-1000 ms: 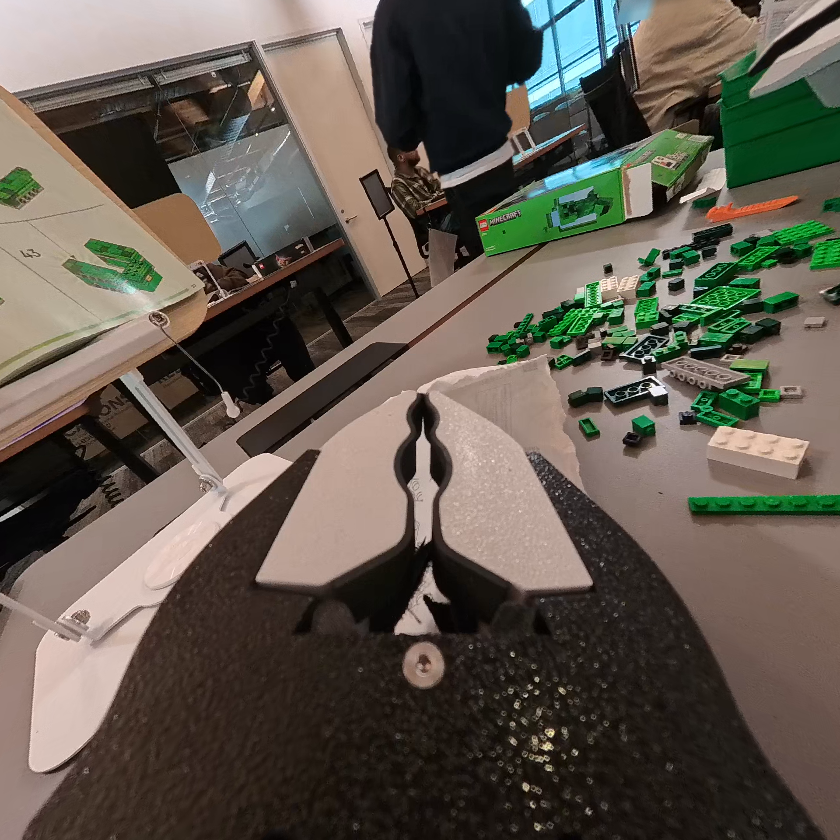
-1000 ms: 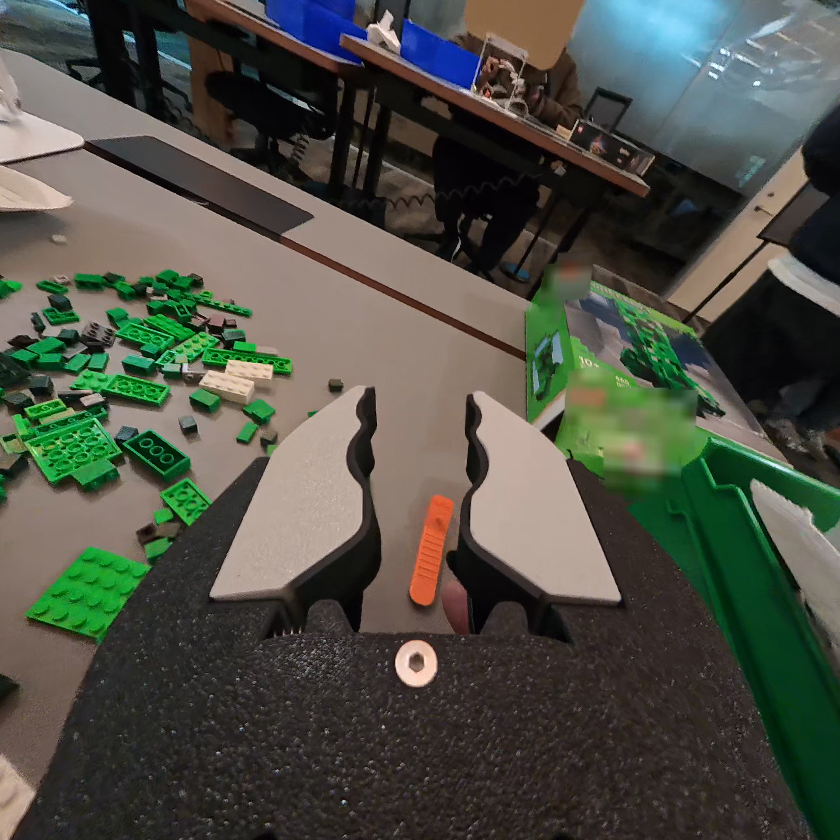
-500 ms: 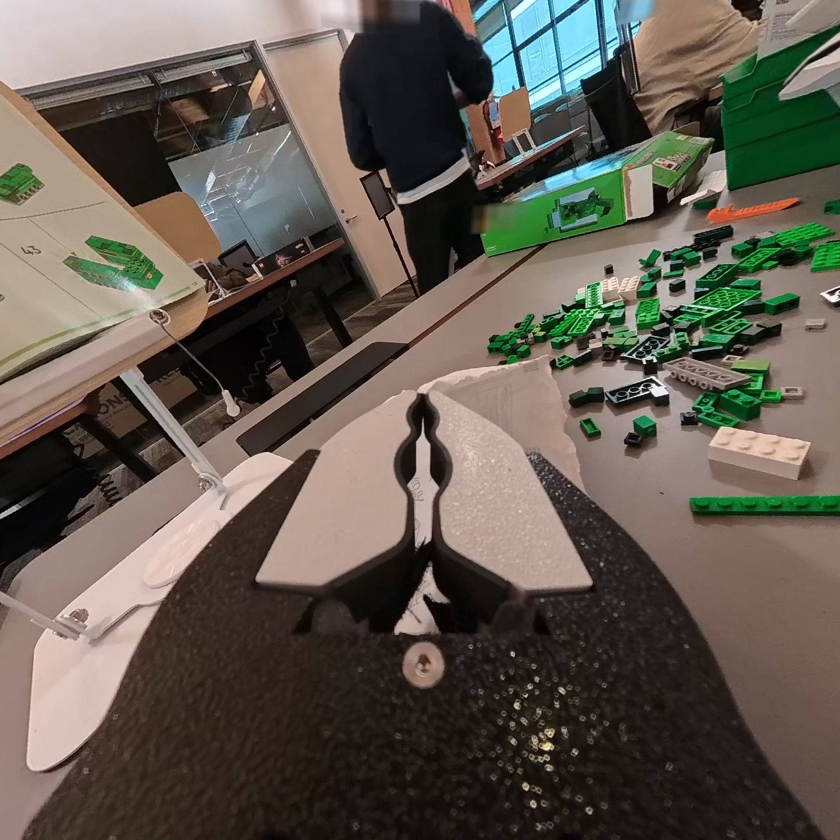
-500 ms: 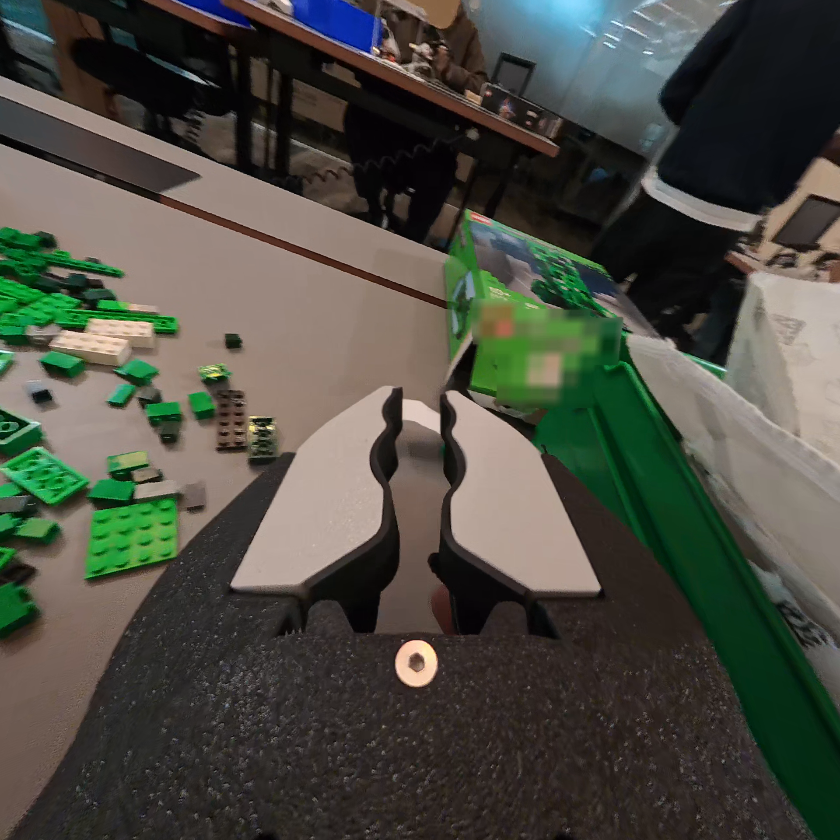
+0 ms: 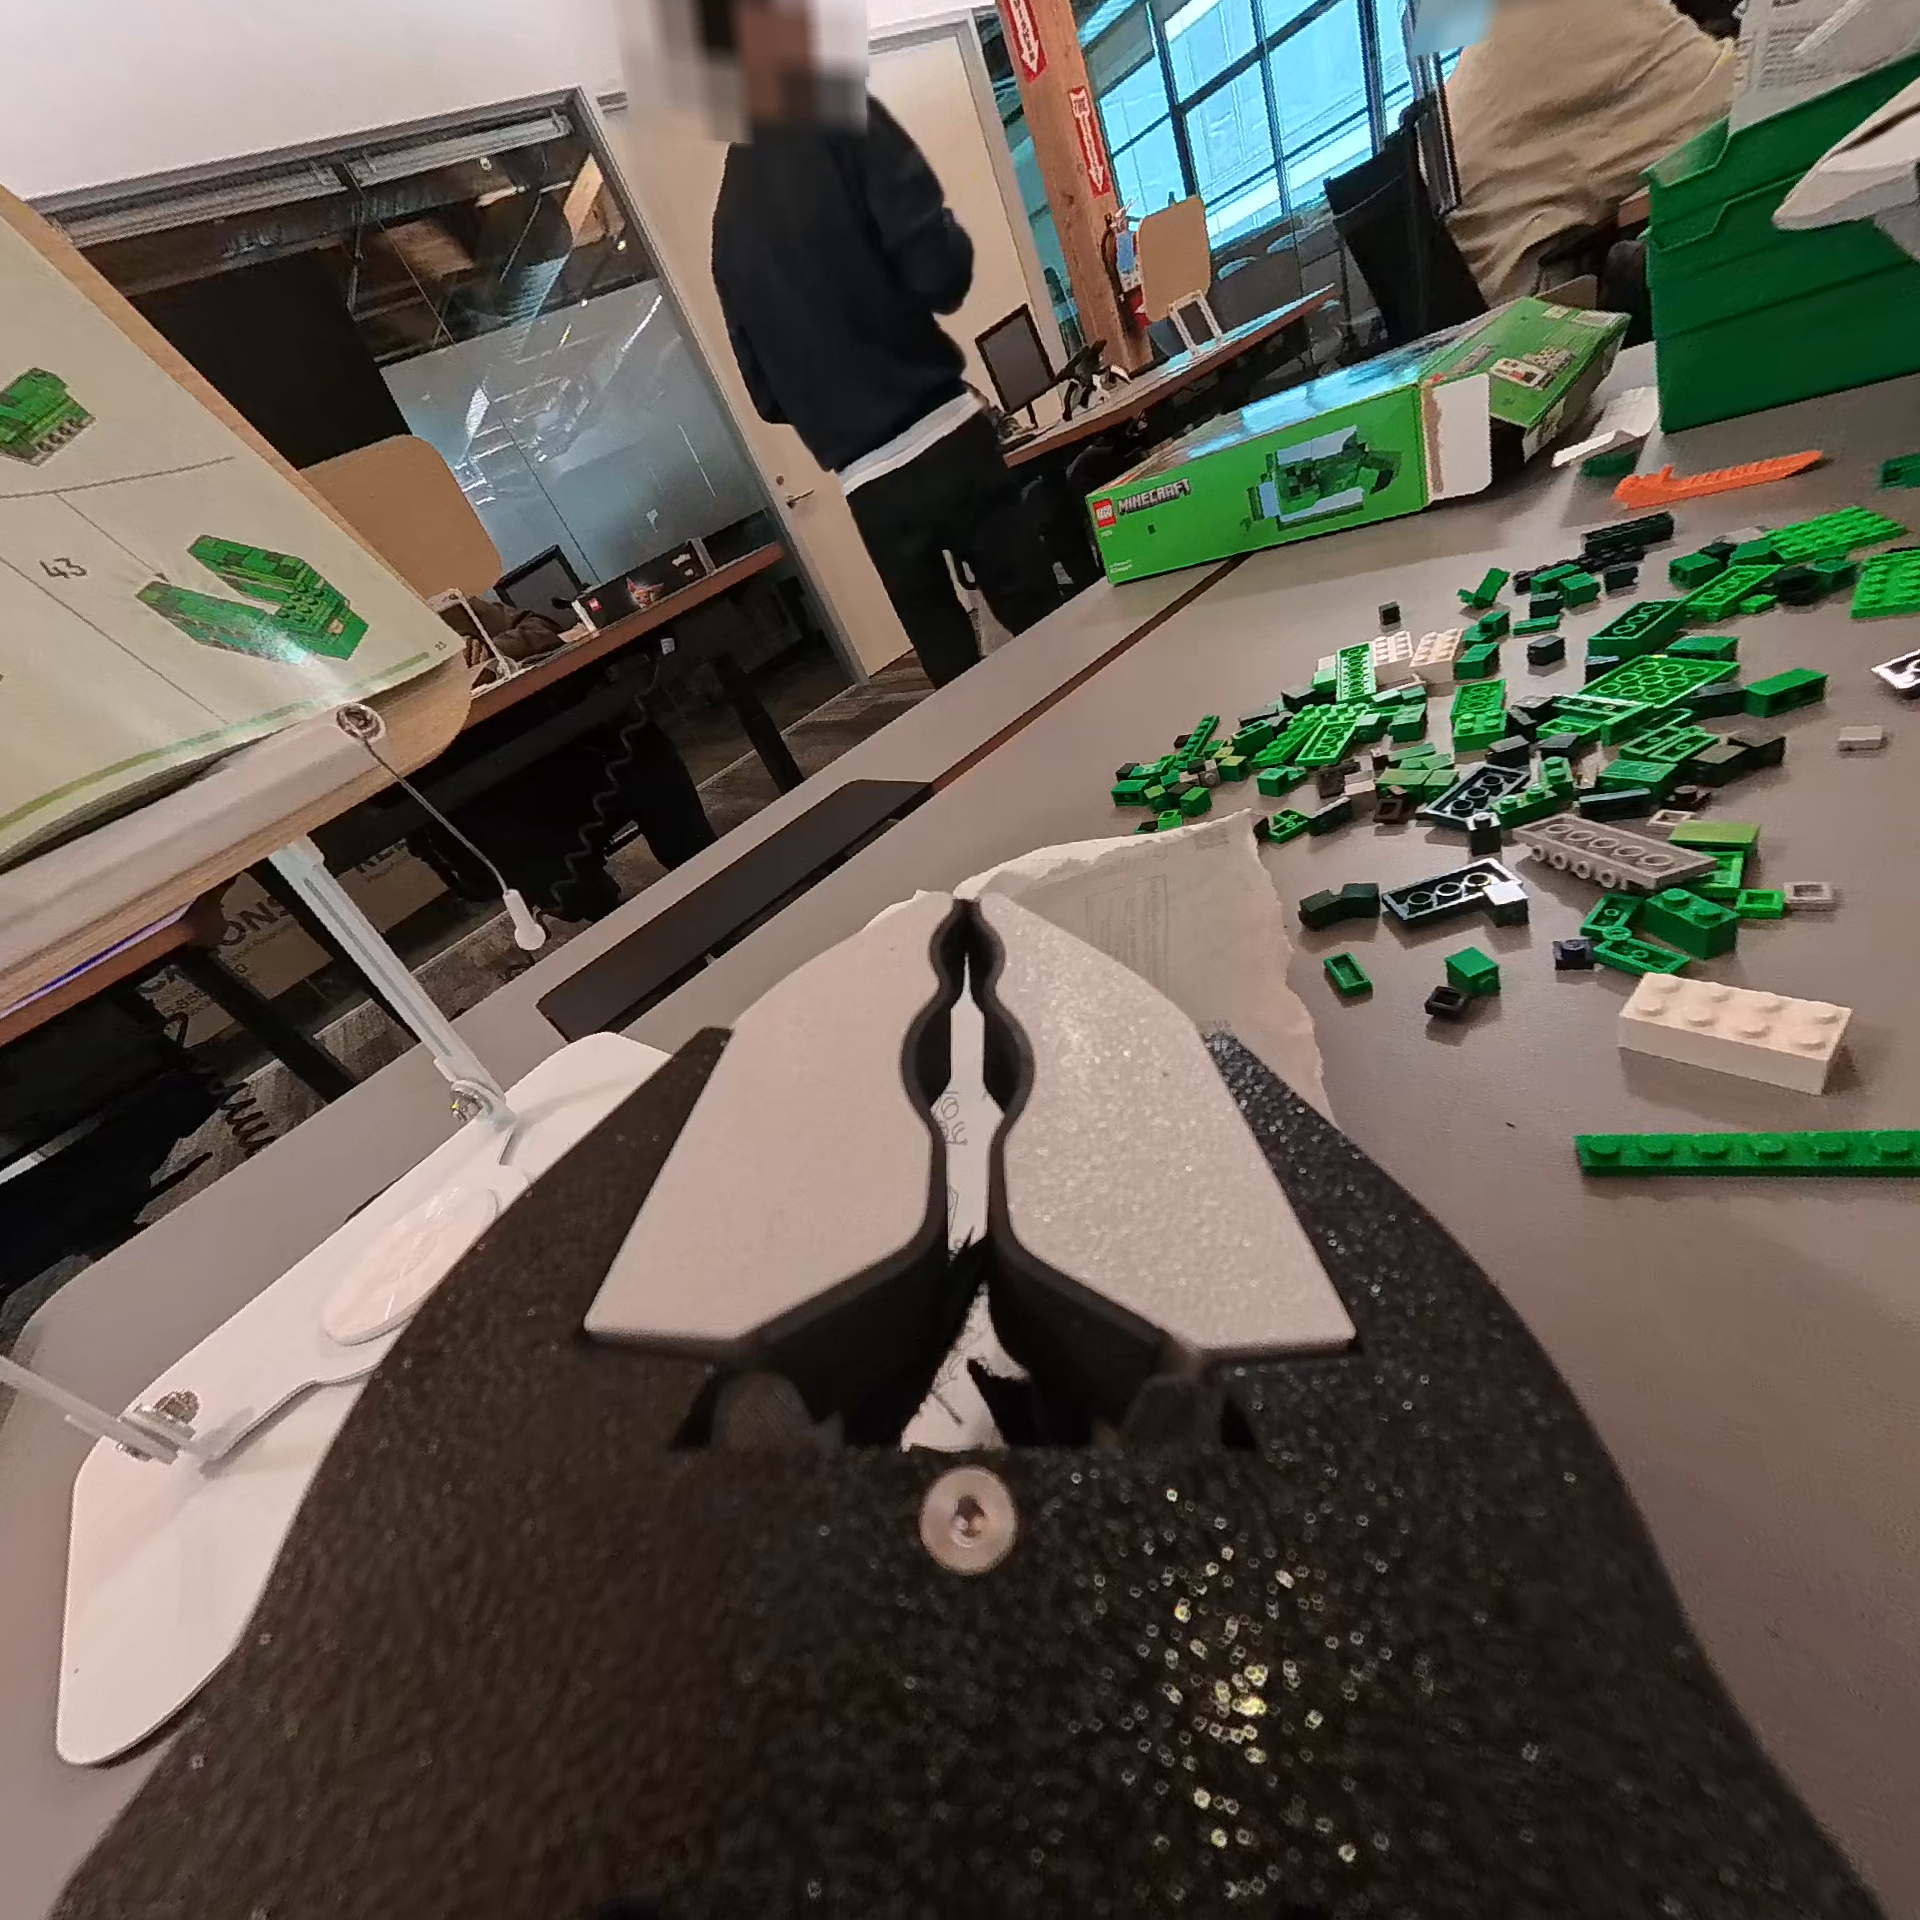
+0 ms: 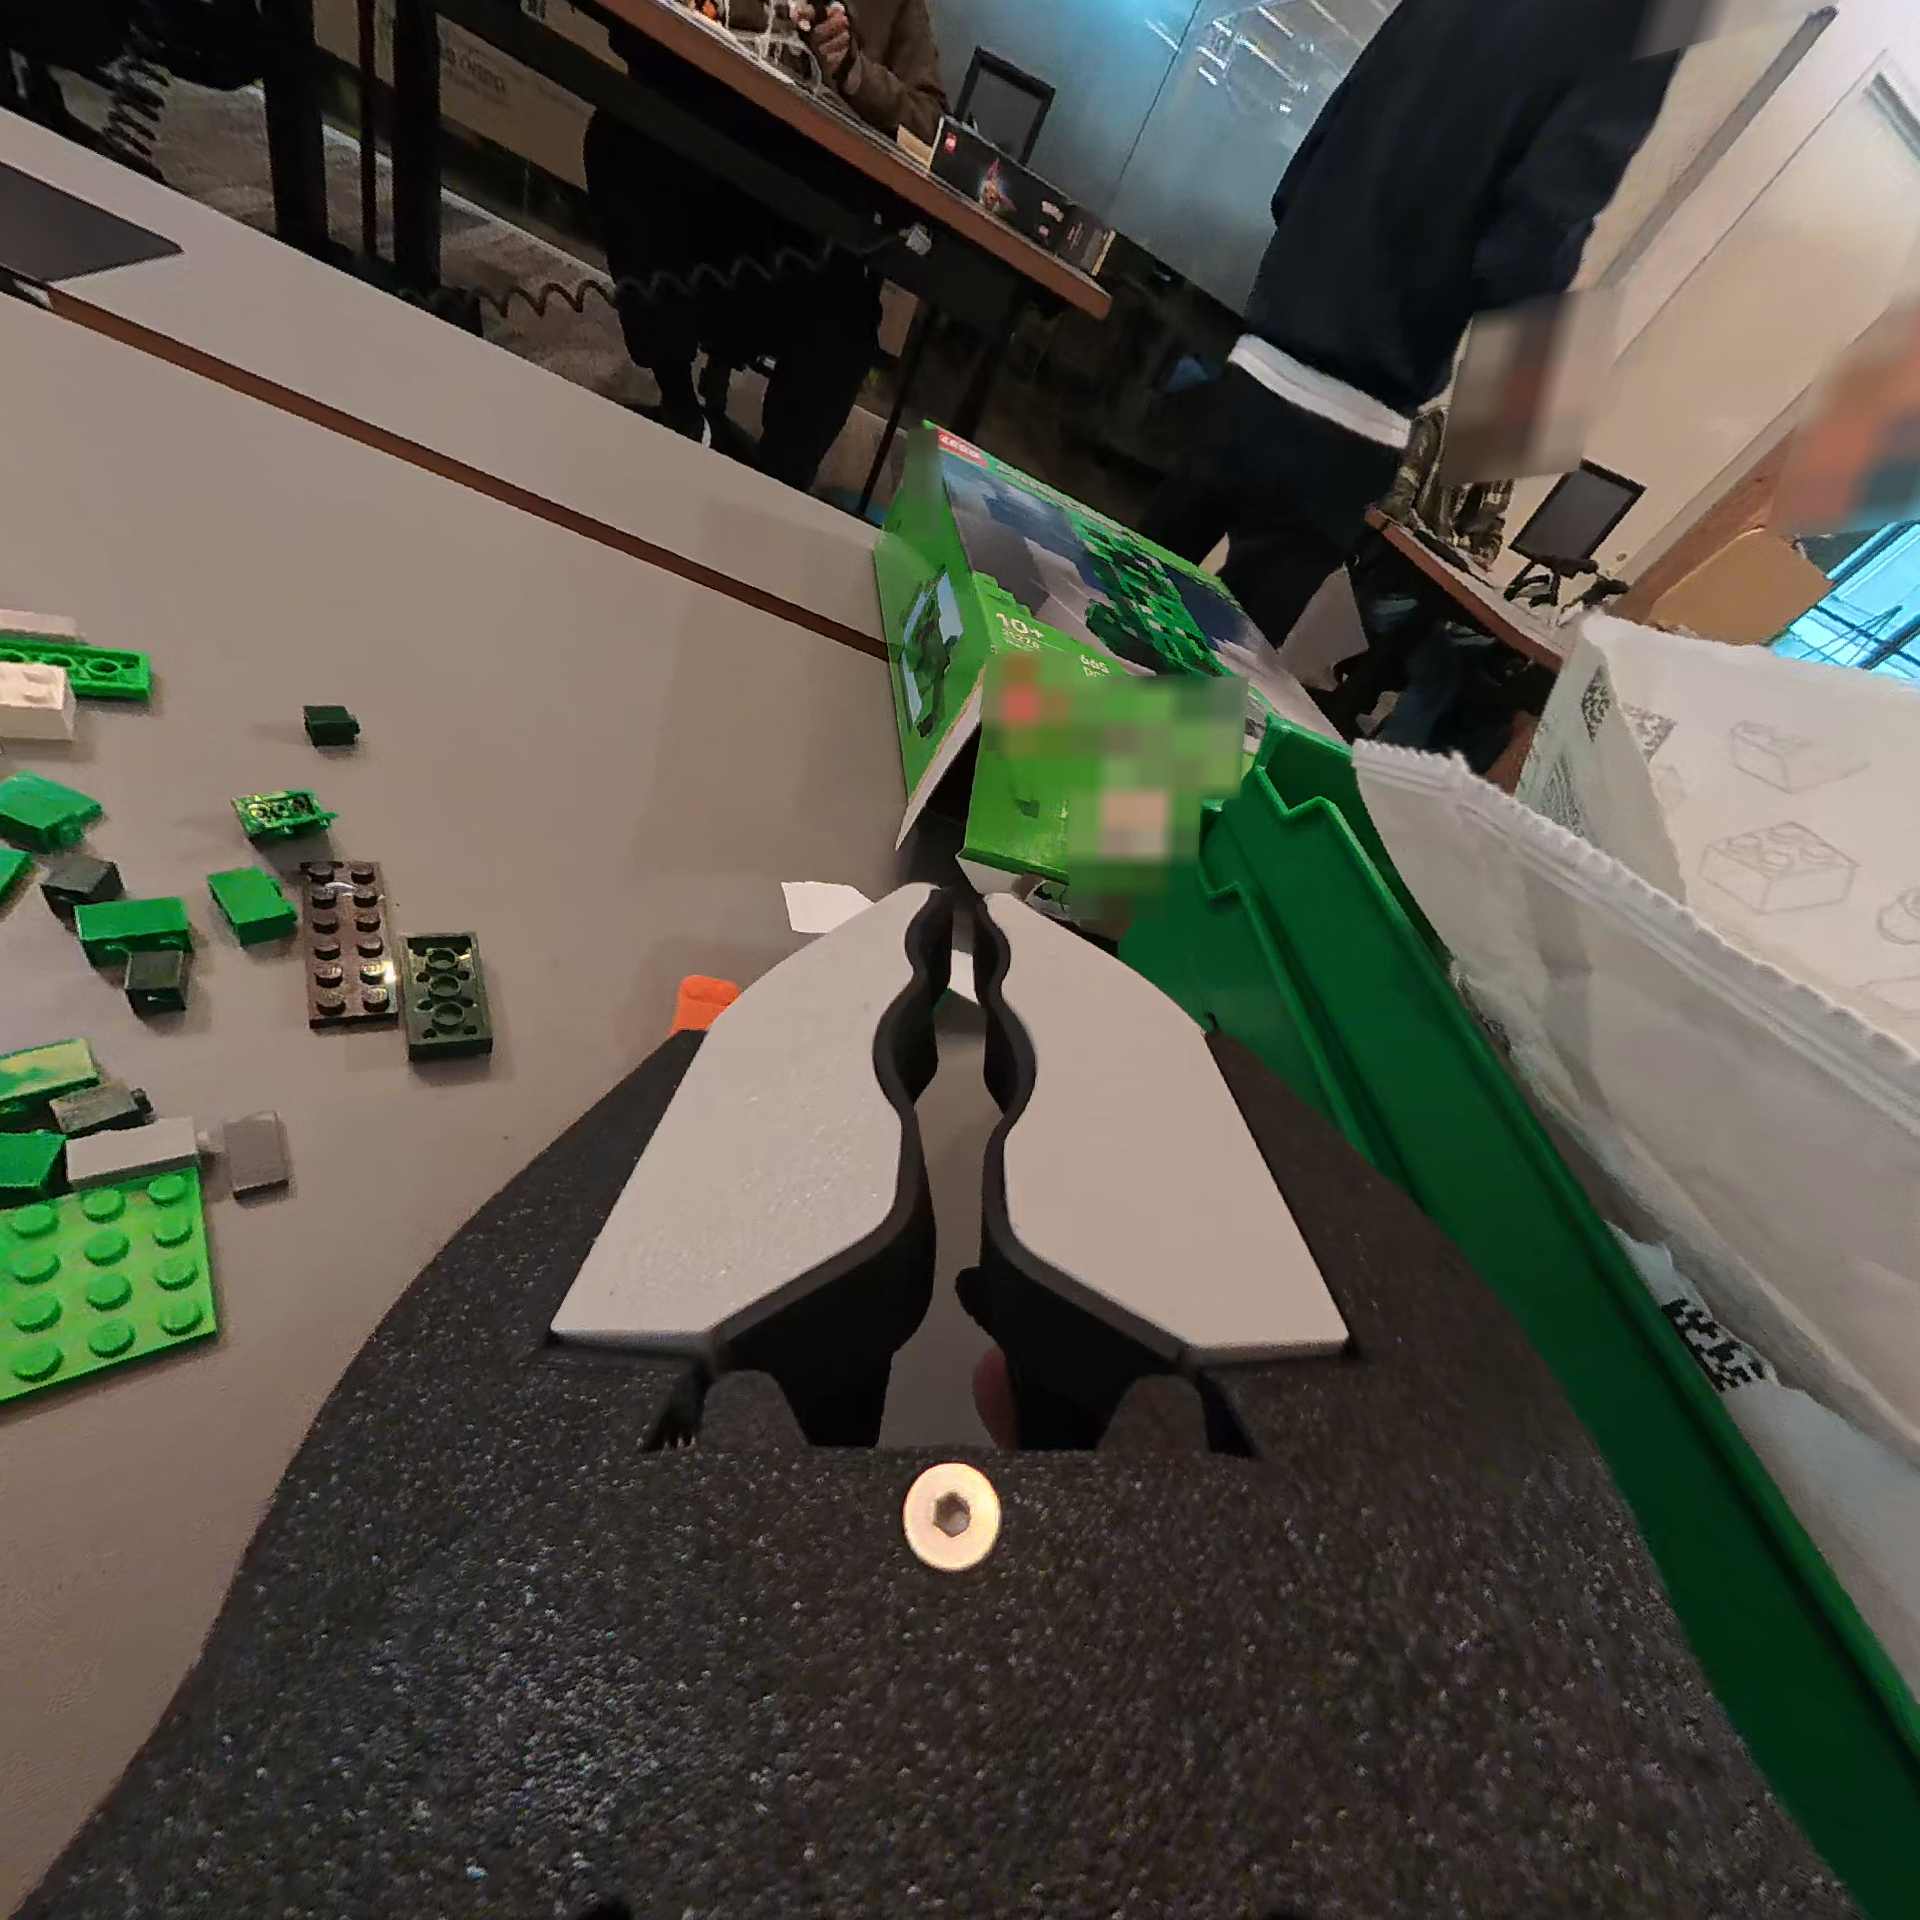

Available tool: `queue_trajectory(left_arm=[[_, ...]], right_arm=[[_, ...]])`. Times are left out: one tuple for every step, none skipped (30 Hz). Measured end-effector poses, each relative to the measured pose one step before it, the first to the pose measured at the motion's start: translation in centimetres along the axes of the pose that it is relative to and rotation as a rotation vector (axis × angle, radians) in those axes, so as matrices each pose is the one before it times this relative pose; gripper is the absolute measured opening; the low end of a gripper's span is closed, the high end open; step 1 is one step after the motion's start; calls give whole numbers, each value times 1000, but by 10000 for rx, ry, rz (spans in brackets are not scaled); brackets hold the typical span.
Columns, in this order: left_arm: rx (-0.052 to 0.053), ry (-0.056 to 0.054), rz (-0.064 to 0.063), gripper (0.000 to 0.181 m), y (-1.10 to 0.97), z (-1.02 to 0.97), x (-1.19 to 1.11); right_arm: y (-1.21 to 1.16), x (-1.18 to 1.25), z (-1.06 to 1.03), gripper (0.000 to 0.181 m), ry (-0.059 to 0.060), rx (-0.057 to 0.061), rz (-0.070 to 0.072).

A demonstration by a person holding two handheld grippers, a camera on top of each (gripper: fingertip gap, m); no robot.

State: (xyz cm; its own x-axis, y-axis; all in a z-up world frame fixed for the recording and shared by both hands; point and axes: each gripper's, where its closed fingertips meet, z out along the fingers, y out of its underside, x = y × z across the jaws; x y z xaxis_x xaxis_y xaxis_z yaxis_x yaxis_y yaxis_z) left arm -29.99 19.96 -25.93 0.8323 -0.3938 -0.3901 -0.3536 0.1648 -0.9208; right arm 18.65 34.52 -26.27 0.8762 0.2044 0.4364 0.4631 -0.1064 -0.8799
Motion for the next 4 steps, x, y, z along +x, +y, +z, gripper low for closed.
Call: queue_trajectory(left_arm=[[2,-1,-2,0,-2,1,0],[1,-3,1,0,-3,-8,-1],[0,2,0,0,0,0,3],[-1,-1,2,0,-2,3,6]], right_arm=[[27,-50,75,2,29,-11,-78],[69,-66,101,2,14,-4,-53],[137,-92,123,1,0,-33,-27],[174,-92,139,0,-3,-65,-21]])
